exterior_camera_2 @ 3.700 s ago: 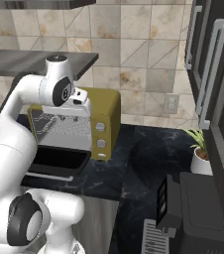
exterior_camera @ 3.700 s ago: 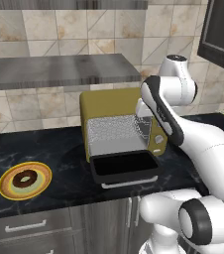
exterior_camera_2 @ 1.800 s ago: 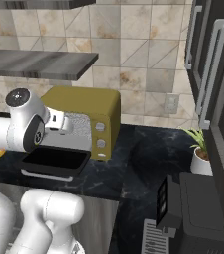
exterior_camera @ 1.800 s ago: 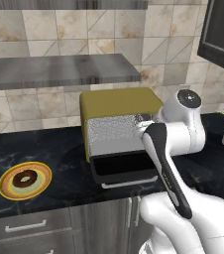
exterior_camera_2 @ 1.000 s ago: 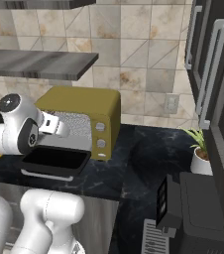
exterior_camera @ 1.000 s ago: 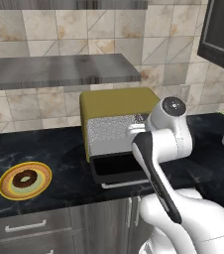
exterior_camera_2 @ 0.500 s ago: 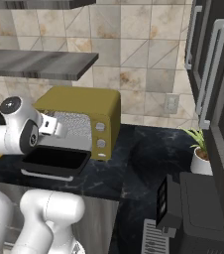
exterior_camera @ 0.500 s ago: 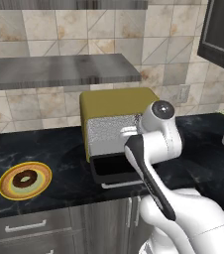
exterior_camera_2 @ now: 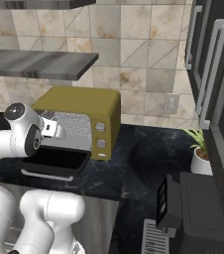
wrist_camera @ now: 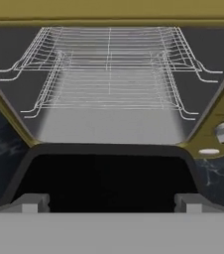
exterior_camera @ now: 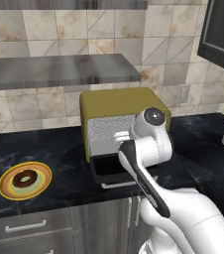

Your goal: Pick up the bagel from the plate, place it on the toaster oven rack, close the door, and set the timer.

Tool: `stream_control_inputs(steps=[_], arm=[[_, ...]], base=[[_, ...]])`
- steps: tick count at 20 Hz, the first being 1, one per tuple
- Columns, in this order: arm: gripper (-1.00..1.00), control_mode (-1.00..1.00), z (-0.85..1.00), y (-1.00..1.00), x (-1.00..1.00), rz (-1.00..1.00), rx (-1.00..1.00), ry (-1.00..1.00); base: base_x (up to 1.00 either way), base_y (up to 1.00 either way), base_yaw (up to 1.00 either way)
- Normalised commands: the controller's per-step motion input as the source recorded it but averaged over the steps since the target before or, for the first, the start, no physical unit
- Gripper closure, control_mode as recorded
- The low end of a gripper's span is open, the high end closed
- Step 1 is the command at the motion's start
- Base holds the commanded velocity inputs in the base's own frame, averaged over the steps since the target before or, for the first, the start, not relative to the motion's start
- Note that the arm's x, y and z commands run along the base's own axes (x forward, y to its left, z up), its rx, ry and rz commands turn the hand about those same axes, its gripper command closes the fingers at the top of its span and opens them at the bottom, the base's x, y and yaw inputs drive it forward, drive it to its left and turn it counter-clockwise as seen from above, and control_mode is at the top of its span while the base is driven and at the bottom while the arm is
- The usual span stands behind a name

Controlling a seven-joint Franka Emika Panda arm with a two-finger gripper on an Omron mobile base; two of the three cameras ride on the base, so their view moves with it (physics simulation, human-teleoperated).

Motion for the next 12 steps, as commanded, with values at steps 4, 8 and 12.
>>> stream_control_inputs(steps=[4, 8, 12], arm=[[-1.00, -1.00, 0.00, 0.00, 0.20, 0.00, 0.00, 0.00], [-1.00, -1.00, 0.00, 0.00, 0.24, 0.00, 0.00, 0.00], [-1.00, -1.00, 0.00, 0.00, 0.24, 0.00, 0.00, -0.01]], base=[[0.00, 0.00, 0.00], [0.00, 0.00, 0.00], [0.00, 0.00, 0.00]])
